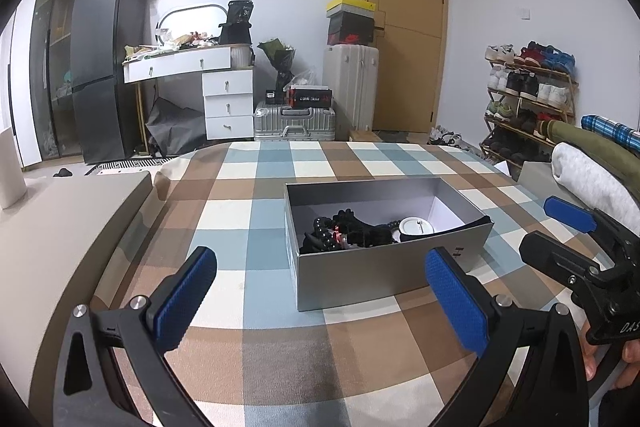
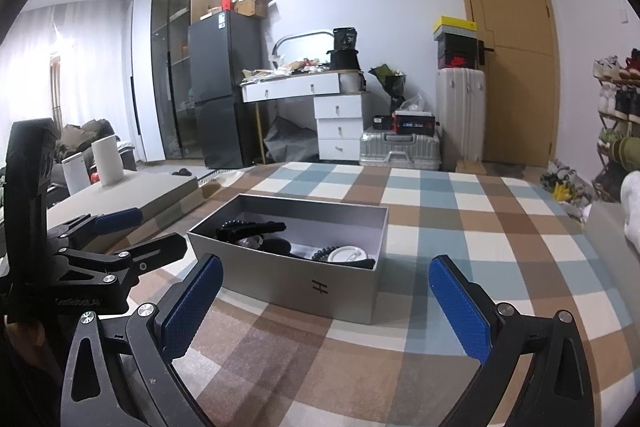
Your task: Organize jewelry
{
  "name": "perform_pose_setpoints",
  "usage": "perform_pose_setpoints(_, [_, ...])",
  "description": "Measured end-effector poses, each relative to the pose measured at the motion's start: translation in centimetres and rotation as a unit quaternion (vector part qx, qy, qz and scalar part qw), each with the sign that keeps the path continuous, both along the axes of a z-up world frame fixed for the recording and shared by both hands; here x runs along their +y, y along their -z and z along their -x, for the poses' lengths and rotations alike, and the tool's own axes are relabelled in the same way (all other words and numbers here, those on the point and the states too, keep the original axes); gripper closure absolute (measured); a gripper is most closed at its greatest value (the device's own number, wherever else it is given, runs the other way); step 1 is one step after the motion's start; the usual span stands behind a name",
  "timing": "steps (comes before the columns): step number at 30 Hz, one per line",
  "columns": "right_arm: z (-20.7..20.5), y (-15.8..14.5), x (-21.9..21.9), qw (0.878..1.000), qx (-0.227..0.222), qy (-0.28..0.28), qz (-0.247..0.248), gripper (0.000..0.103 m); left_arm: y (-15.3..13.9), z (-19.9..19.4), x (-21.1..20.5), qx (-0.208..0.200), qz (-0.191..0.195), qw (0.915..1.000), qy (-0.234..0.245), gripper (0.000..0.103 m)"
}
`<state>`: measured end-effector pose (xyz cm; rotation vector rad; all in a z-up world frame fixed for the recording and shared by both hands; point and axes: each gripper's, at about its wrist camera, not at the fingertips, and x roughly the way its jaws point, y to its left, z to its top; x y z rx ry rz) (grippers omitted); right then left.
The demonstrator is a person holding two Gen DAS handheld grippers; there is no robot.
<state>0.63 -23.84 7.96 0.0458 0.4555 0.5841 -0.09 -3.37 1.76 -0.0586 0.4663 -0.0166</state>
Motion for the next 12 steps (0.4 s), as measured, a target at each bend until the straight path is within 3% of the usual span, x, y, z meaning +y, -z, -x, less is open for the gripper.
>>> perform_pose_setpoints(12, [0.03, 0.08, 0.41, 1.000, 0.001, -0.005, 0.003, 0.000, 0.00, -0.07, -0.08, -0.002, 0.002, 1.0000, 0.001, 0.001])
